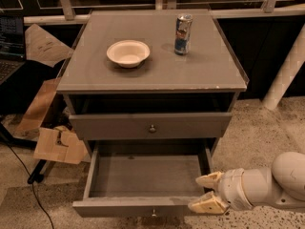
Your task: Close middle drawer
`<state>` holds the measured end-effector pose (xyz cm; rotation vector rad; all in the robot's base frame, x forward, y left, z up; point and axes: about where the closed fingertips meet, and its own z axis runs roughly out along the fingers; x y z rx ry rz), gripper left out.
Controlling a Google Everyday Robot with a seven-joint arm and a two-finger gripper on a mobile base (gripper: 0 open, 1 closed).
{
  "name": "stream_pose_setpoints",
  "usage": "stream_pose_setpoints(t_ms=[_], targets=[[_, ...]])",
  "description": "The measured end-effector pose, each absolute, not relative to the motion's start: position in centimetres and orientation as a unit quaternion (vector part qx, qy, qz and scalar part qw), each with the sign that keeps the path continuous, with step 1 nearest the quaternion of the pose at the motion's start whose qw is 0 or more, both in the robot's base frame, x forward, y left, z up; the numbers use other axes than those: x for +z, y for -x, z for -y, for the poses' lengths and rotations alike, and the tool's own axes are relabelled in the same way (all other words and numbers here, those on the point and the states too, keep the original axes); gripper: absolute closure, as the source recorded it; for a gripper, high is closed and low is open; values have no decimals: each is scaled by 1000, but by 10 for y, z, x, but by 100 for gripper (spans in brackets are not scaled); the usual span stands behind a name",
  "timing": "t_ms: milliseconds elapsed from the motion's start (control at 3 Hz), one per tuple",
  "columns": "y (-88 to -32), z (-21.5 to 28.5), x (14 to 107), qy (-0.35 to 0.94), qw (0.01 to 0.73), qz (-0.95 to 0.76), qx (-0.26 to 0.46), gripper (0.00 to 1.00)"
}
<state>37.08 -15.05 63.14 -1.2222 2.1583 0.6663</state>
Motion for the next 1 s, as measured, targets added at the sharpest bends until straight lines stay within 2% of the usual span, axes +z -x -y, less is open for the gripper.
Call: stream_pose_setpoints(t_ms=[667, 1000], targets=[[-371, 151, 631, 456, 283, -806, 249, 87], [-367, 148, 629, 460, 296, -805, 232, 100]])
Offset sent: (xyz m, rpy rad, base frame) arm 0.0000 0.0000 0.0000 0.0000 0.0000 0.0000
